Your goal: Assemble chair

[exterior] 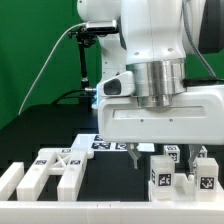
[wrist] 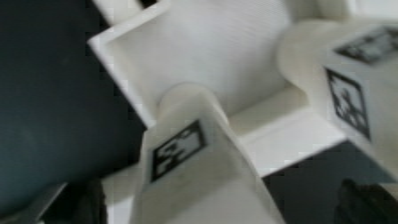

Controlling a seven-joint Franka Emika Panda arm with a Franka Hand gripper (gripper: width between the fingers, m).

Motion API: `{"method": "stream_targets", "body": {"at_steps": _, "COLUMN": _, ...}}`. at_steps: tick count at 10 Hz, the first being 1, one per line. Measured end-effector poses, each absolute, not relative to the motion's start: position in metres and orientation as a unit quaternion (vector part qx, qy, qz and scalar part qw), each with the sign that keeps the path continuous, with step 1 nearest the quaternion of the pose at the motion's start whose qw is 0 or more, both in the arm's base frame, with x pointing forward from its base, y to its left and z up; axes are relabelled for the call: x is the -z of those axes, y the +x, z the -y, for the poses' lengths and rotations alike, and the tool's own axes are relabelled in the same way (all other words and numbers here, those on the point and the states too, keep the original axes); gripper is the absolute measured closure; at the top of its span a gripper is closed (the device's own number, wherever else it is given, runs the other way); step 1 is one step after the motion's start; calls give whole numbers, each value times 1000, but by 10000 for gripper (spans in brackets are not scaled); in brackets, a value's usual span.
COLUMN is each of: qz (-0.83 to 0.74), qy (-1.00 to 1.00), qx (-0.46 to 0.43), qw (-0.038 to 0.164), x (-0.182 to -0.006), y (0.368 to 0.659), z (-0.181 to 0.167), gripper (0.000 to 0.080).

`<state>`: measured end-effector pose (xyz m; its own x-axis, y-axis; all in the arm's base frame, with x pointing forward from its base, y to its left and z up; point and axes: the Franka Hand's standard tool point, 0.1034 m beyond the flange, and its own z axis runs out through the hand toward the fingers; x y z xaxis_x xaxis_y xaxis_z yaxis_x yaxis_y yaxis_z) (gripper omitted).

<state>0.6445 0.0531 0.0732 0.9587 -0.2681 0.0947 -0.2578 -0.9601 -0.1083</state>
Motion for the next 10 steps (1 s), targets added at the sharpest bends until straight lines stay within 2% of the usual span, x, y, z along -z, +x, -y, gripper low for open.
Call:
{"method": "stream_targets", "body": {"at_steps": 3, "qz": -125, "qy": -989, "qx": 58, "qw": 46, "x": -70, "y": 643, "z": -50, "gripper": 150}}
{"method": "stream_targets", "body": {"at_steps": 4, "qz": -134, "qy": -988, "qx": 58, "qw": 46, "x": -70, "y": 643, "z": -50, "gripper": 242}}
{"method": "stream_targets", "body": {"at_steps": 5, "qz": -161, "qy": -984, "qx": 56, "qw": 49, "x": -70, "y": 643, "z": -50, "gripper": 424}}
{"method": "stream_targets", "body": {"at_steps": 6, "qz": -199, "qy": -977, "qx": 54, "qw": 51, "x": -70, "y": 643, "z": -51, "gripper": 424}}
{"method": "stream_targets", "body": {"at_steps": 7, "qz": -221, "qy": -972, "qx": 53, "qw": 53, "x": -70, "y": 643, "z": -51, "gripper": 514}}
{"method": "stream_targets", "body": {"at_steps": 10, "qz": -373, "qy": -925, "qx": 45, "qw": 60, "x": -71, "y": 644, "z": -51, "gripper": 514}}
